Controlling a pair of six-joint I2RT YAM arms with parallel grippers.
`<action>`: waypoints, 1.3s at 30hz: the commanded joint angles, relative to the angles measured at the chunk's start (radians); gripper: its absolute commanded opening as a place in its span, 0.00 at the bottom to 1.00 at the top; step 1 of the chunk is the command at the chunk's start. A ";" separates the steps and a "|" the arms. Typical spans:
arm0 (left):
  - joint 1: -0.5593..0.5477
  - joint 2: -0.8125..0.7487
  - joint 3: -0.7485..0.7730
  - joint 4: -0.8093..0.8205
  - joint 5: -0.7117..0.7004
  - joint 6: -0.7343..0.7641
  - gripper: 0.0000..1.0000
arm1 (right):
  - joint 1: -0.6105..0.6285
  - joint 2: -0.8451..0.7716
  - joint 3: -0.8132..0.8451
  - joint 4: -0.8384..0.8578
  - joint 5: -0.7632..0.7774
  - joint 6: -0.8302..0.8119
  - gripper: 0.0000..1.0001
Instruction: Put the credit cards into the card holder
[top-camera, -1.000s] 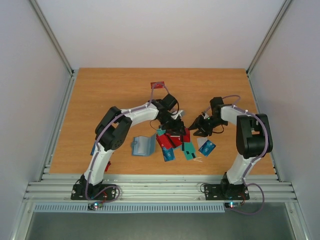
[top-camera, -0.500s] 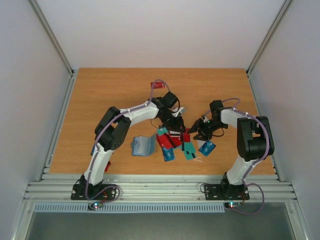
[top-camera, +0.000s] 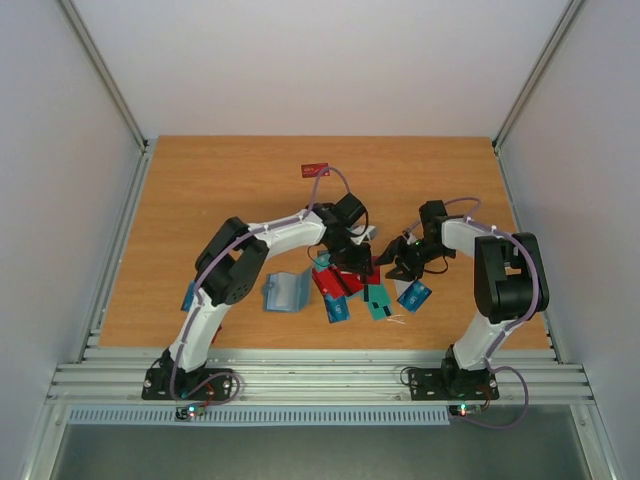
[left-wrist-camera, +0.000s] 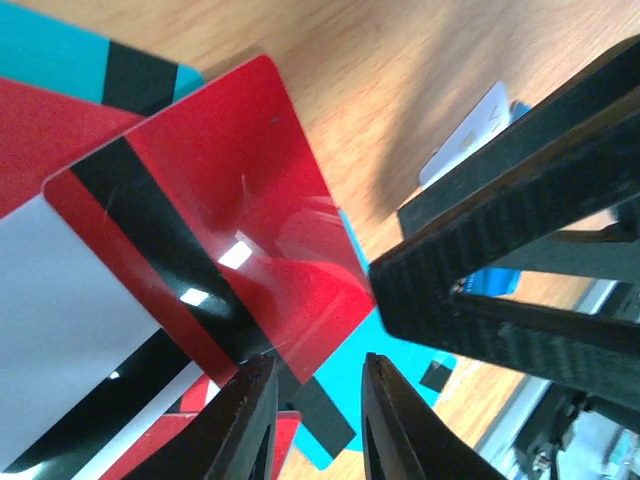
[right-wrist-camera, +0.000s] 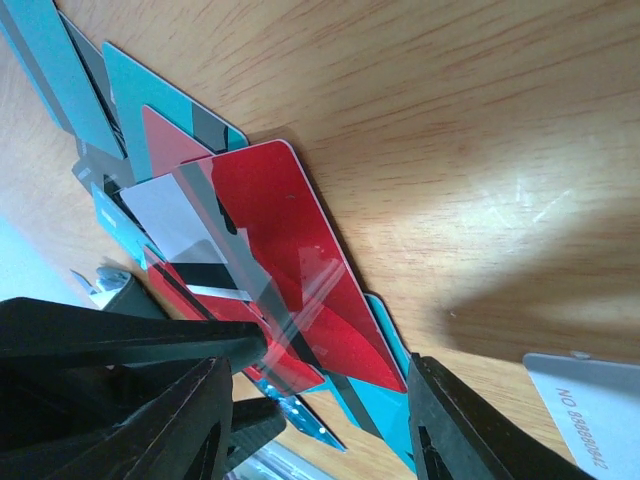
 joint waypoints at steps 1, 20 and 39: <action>-0.004 0.027 -0.039 -0.029 -0.064 0.037 0.26 | 0.002 -0.023 -0.010 0.025 -0.023 0.005 0.50; -0.004 0.058 -0.136 0.034 -0.080 0.043 0.22 | 0.000 0.069 0.058 0.090 0.003 -0.058 0.60; -0.003 0.084 -0.155 0.044 -0.078 0.075 0.22 | 0.008 0.106 -0.063 0.221 -0.123 -0.206 0.56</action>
